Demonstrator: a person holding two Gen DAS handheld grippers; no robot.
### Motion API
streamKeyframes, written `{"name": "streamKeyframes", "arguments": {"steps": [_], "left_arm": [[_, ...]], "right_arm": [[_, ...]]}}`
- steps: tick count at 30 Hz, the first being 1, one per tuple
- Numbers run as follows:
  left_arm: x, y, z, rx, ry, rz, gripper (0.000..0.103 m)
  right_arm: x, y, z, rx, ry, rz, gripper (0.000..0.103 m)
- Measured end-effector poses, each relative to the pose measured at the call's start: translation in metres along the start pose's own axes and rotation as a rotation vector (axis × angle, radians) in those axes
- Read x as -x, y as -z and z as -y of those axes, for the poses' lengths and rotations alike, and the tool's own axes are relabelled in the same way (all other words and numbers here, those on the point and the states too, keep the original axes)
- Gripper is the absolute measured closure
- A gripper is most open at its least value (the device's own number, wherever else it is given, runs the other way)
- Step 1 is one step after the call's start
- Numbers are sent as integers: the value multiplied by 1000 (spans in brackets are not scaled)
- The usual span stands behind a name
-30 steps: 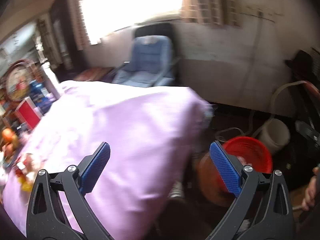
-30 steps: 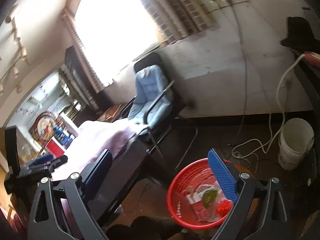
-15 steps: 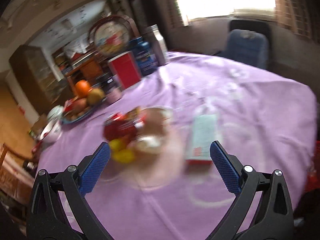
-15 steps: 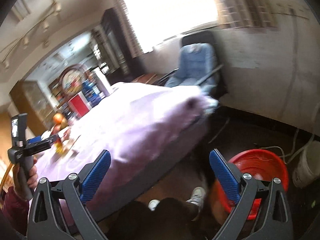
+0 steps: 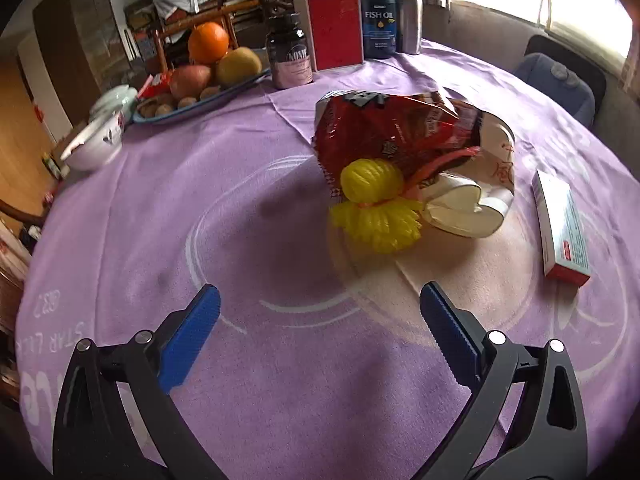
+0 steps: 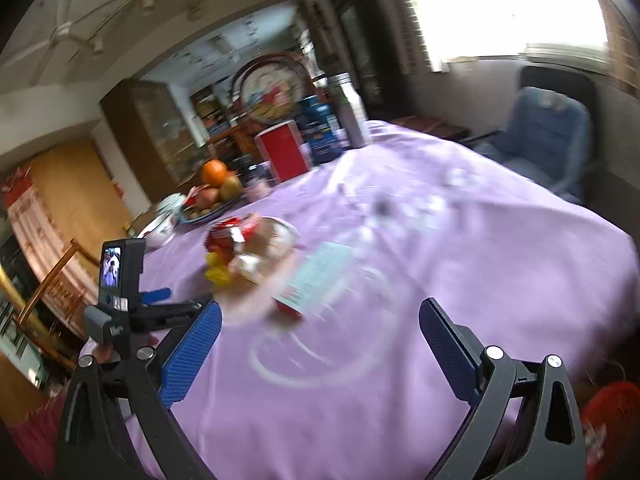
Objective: Collect trash
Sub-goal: 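Swing both tools back toward the table, then reach the right tool toward the red chip bag and paper cup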
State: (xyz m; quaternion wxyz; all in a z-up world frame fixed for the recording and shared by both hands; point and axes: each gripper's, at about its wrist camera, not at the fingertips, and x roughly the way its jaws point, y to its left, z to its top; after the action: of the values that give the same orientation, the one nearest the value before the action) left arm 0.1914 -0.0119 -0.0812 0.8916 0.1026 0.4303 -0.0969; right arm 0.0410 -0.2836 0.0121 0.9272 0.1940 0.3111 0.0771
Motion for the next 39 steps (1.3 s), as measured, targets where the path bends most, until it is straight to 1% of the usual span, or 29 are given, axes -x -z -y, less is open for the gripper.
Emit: {"name": "streamKeyframes", "arguments": {"steps": [3, 6, 9, 11, 14, 18, 20, 22, 24, 26, 28, 30, 31, 33, 36, 39], "left_arm": [[-5, -2, -8, 34, 25, -20, 7], [-7, -5, -12, 54, -5, -21, 7], [-14, -6, -21, 94, -6, -52, 7], [-23, -6, -29, 134, 10, -95, 7], [-25, -6, -36, 162, 10, -97, 7], [-27, -6, -33, 145, -22, -97, 6], [-28, -7, -33, 148, -25, -94, 5], [-26, -7, -32, 149, -28, -89, 5], [-26, -6, -32, 149, -29, -87, 5], [-25, -6, -33, 147, -27, -87, 5], [-25, -6, -33, 147, -19, -91, 6], [-23, -8, -33, 144, 17, -84, 6], [-20, -9, -32, 142, 39, -70, 6], [-14, -11, -29, 133, 55, -32, 6], [2, -13, -18, 78, 60, 56, 6], [8, -13, -7, 25, 66, 91, 6]], "right_arm": [[-43, -15, -18, -7, -57, -43, 6], [-89, -30, -32, -32, -120, -99, 6], [-125, -42, -50, -2, -133, -130, 6], [-144, -50, -63, 46, -114, -126, 6], [-161, -67, -66, 49, -92, -106, 6], [-190, -89, -63, 17, -133, -95, 6], [-198, -92, -57, 23, -154, -74, 6], [-201, -97, -51, 50, -128, -76, 6], [-197, -101, -42, 70, -94, -44, 6], [-201, -101, -32, 50, -77, -66, 6], [-205, -101, -23, -10, -116, -102, 6], [-207, -103, -16, -63, -149, -110, 6], [-206, -102, -16, -71, -145, -110, 6], [-206, -101, -15, -77, -132, -108, 6], [-204, -102, -15, -86, -142, -98, 6], [-197, -104, -17, -81, -153, -70, 6]]}}
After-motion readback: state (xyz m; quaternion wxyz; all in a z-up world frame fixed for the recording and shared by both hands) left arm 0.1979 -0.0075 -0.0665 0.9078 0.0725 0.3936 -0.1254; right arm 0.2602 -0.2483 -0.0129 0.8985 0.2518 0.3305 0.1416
